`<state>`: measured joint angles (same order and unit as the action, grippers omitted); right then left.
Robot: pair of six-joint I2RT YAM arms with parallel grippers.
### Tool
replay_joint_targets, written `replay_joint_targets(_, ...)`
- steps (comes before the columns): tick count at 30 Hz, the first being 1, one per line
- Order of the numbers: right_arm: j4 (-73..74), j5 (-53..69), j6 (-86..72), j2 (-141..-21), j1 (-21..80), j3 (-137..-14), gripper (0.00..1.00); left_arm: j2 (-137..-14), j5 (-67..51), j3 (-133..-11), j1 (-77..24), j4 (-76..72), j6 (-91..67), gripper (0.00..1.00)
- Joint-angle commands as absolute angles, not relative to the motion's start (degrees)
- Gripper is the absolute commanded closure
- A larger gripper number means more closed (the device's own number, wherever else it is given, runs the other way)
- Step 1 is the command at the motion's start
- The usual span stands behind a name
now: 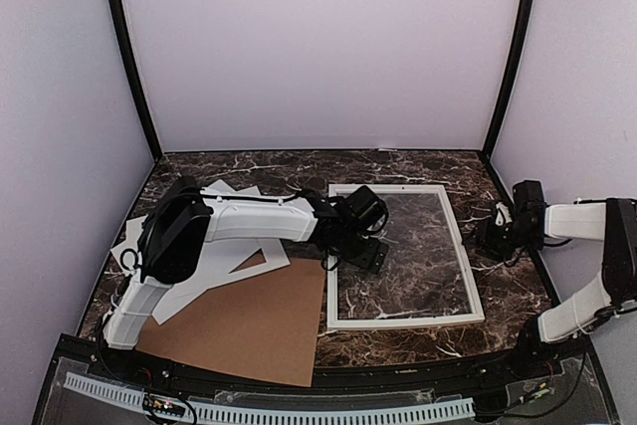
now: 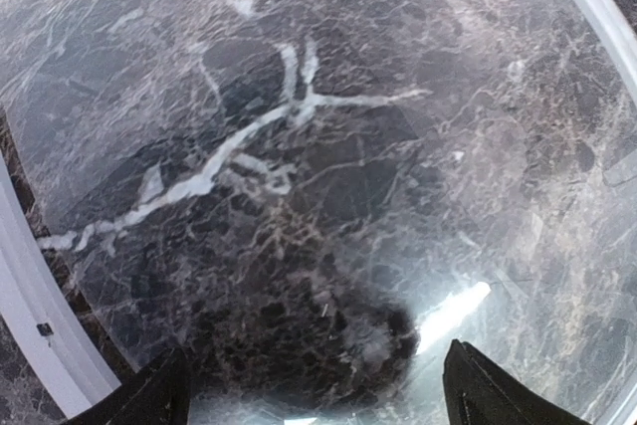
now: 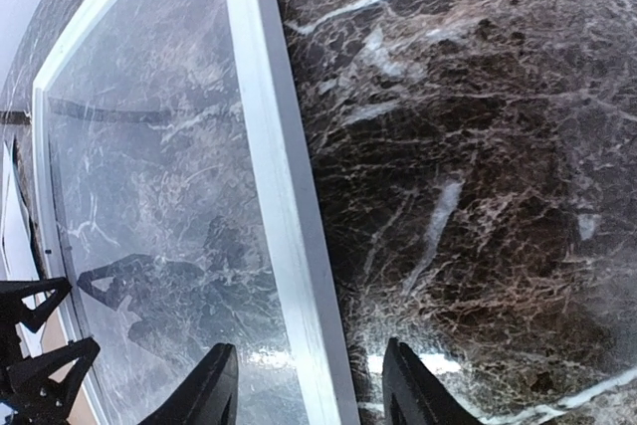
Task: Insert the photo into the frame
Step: Pick up the glass panel from the frame body.
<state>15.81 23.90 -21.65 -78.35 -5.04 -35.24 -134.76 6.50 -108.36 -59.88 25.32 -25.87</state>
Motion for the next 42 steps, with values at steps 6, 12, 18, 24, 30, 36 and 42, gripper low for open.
replay_joint_targets(6, 12.0, 27.3, -21.5, -81.8, -4.3, -36.1, 0.46, -131.1, 8.1, -103.7, -59.9, 27.7, -30.3, 0.08)
replay_joint_targets(12, 11.1, 26.4, -21.2, -85.0, -2.6, -36.0, 0.46, -131.1, -1.9, -100.4, -59.9, 22.3, -33.1, 0.08)
replay_joint_targets(18, 10.5, 25.4, -20.8, -86.0, -2.0, -35.4, 0.56, -132.0, -7.4, -99.0, -59.9, 18.5, -33.5, 0.12)
replay_joint_targets(24, 11.4, 23.5, -20.7, -85.2, -2.3, -35.2, 0.74, -134.0, -12.0, -99.5, -59.9, 15.1, -33.4, 0.17)
replay_joint_targets(30, 11.4, 25.4, -20.6, -84.8, -4.0, -35.0, 0.92, -135.2, -15.9, -100.1, -60.1, 11.7, -32.5, 0.19)
replay_joint_targets(36, 12.4, 25.7, -20.7, -82.0, -5.9, -35.1, 1.0, -134.6, -14.7, -102.8, -60.0, 11.3, -28.7, 0.17)
replay_joint_targets(42, 13.9, 26.3, -20.0, -80.1, -6.9, -35.9, 1.0, -132.9, -11.7, -103.8, -60.0, 11.9, -26.2, 0.16)
